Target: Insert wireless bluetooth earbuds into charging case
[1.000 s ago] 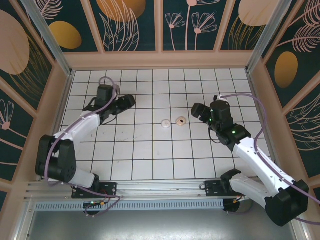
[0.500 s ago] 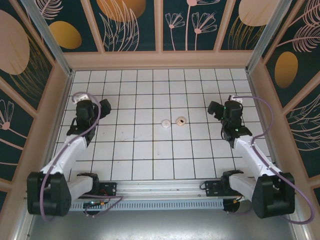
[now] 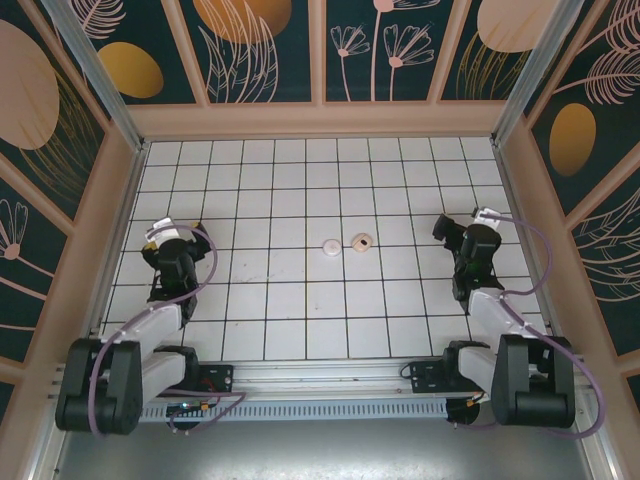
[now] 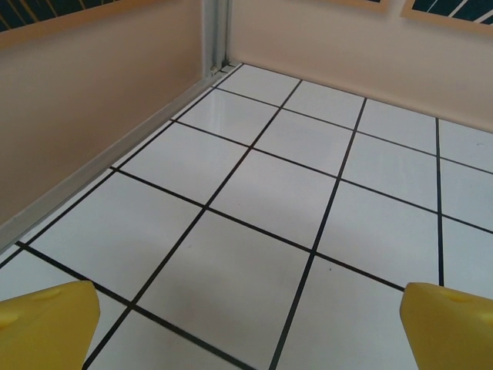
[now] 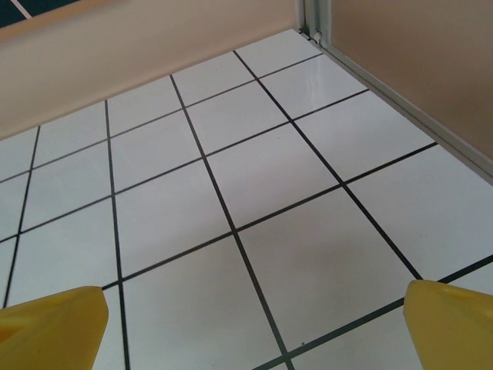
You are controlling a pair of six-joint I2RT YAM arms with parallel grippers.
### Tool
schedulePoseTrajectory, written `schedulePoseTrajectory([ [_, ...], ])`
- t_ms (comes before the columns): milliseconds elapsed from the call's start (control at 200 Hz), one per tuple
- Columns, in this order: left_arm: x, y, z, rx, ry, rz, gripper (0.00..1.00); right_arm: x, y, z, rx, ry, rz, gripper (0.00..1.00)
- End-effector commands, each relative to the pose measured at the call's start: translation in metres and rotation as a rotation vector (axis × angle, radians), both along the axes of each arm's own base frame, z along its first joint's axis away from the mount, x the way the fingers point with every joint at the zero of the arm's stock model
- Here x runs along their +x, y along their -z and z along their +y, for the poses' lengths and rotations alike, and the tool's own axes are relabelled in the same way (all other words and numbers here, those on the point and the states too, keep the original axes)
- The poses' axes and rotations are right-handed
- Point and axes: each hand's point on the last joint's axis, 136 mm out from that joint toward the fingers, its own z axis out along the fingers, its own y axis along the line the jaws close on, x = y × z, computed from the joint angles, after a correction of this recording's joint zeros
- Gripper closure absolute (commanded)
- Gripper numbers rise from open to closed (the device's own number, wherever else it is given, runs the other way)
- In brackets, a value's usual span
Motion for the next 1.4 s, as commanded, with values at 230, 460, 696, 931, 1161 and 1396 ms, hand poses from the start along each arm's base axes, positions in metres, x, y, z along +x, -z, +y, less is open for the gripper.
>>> schedulePoseTrajectory([
  [230, 0.011, -0.040, -0.006, 0.124, 0.066, -0.254, 0.02, 0.020, -0.004, 0.006, -0.040, -0.088, -0.141, 0.01],
  [460, 0.020, -0.025, -0.012, 0.146, 0.100, -0.268, 0.01, 0.043, -0.002, 0.011, -0.062, -0.142, -0.167, 0.01],
  [696, 0.037, -0.014, -0.005, 0.112, 0.094, -0.189, 0.01, 0.040, 0.007, 0.027, -0.083, -0.229, -0.195, 0.01],
  [931, 0.037, -0.015, -0.005, 0.115, 0.093, -0.192, 0.01, 0.036, 0.008, 0.031, -0.096, -0.244, -0.218, 0.01],
  [1161, 0.036, -0.014, -0.005, 0.118, 0.095, -0.190, 0.01, 0.036, 0.008, 0.031, -0.099, -0.240, -0.220, 0.01],
  [1396, 0.036, -0.015, -0.005, 0.118, 0.095, -0.192, 0.01, 0.036, 0.008, 0.031, -0.099, -0.240, -0.218, 0.01],
])
